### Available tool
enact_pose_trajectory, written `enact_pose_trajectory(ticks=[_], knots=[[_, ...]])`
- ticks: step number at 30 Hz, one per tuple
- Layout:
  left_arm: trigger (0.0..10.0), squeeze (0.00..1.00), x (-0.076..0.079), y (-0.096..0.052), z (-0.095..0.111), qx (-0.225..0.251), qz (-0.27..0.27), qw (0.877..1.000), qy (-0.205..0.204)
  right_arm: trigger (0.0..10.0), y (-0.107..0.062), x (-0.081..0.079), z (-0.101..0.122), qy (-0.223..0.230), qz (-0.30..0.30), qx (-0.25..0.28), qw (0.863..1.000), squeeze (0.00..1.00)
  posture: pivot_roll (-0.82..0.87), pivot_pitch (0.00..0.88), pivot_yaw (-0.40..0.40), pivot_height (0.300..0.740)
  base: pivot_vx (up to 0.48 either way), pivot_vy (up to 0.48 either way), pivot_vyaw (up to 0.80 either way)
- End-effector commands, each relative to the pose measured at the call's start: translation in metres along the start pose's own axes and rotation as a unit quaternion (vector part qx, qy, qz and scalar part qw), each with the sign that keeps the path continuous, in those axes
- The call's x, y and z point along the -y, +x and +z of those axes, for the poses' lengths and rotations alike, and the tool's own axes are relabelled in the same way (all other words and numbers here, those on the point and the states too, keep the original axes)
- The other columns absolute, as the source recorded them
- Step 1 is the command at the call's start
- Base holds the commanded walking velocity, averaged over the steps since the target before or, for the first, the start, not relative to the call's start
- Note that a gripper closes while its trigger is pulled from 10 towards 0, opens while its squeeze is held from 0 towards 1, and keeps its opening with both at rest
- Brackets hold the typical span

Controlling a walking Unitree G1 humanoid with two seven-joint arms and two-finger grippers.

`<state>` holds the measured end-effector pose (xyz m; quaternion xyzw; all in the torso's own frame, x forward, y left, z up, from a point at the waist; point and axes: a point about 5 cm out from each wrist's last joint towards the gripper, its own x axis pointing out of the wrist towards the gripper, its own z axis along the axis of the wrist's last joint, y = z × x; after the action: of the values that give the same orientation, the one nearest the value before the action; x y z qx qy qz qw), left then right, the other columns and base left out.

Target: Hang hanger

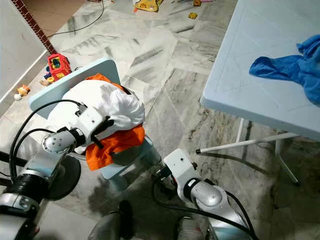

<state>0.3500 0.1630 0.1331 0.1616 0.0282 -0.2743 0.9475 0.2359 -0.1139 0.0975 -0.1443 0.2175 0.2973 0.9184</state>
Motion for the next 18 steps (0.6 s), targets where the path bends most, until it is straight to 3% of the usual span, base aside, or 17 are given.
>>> enact_pose_trajectory(ticks=[1, 3, 5, 7, 8, 9, 10, 12, 13, 15, 17, 18], knots=[[0.0, 0.0, -0.002, -0.005, -0.003, 0.005, 0.014, 0.999, -0.043, 10.0, 0.002, -0.003, -0.005, 0.005, 0.007, -0.006, 1.0, 0.0, -0.14, 0.223, 0.047, 0.74, 0.0, 0.0, 0.0], [0.0, 0.0, -0.003, -0.009, -0.002, 0.036, 0.056, 0.986, -0.156, 10.0, 0.007, -0.001, -0.002, 0.0, 0.007, 0.001, 1.0, 0.0, -0.12, 0.188, 0.035, 0.74, 0.0, 0.0, 0.0], [0.0, 0.0, -0.003, -0.009, -0.002, 0.036, 0.056, 0.986, -0.156, 10.0, 0.007, -0.001, -0.002, 0.0, 0.007, 0.001, 1.0, 0.0, -0.12, 0.188, 0.035, 0.74, 0.0, 0.0, 0.0], [0.0, 0.0, -0.006, -0.019, -0.009, 0.059, 0.12, 0.961, -0.241, 10.0, 0.012, 0.003, 0.002, -0.006, 0.005, 0.008, 1.0, 0.0, -0.11, 0.162, 0.022, 0.74, 0.0, 0.0, 0.0], [0.0, 0.0, -0.013, -0.031, -0.021, 0.064, 0.198, 0.937, -0.281, 10.0, 0.015, 0.006, 0.003, -0.011, 0.004, 0.011, 1.0, 0.0, -0.11, 0.146, 0.009, 0.74, 0.0, 0.0, 0.0], [0.0, 0.0, -0.013, -0.031, -0.021, 0.064, 0.198, 0.937, -0.281, 10.0, 0.015, 0.006, 0.003, -0.011, 0.004, 0.011, 1.0, 0.0, -0.11, 0.146, 0.009, 0.74, 0.0, 0.0, 0.0], [0.0, 0.0, -0.016, -0.035, -0.025, 0.064, 0.222, 0.928, -0.292, 10.0, 0.016, 0.007, 0.003, -0.013, 0.004, 0.012, 1.0, 0.0, -0.11, 0.144, 0.007, 0.74, 0.0, 0.0, 0.0], [0.0, 0.0, -0.016, -0.035, -0.025, 0.064, 0.222, 0.928, -0.292, 10.0, 0.016, 0.007, 0.003, -0.013, 0.004, 0.012, 1.0, 0.0, -0.11, 0.144, 0.007, 0.74, 0.0, 0.0, 0.0], [0.0, 0.0, -0.02, -0.045, -0.035, 0.045, 0.263, 0.918, -0.294, 10.0, 0.017, 0.008, 0.003, -0.018, 0.005, 0.013, 1.0, 0.0, -0.11, 0.126, -0.005, 0.74, 0.0, 0.0, 0.0], [0.0, 0.0, -0.021, -0.047, -0.038, 0.038, 0.274, 0.915, -0.293, 10.0, 0.017, 0.008, 0.003, -0.02, 0.006, 0.014, 1.0, 0.0, -0.11, 0.126, -0.005, 0.74, 0.0, 0.0, 0.0], [0.2, 0.0, -0.02, -0.049, -0.04, 0.032, 0.283, 0.912, -0.294, 10.0, 0.018, 0.009, 0.004, -0.023, 0.007, 0.015, 1.0, 0.0, -0.11, 0.118, -0.01, 0.74, 0.0, 0.0, 0.0], [1.1, 0.0, -0.02, -0.048, -0.04, 0.031, 0.289, 0.909, -0.298, 10.0, 0.019, 0.01, 0.004, -0.025, 0.007, 0.016, 1.0, 0.0, -0.12, 0.111, -0.013, 0.74, 0.0, 0.0, 0.0]])
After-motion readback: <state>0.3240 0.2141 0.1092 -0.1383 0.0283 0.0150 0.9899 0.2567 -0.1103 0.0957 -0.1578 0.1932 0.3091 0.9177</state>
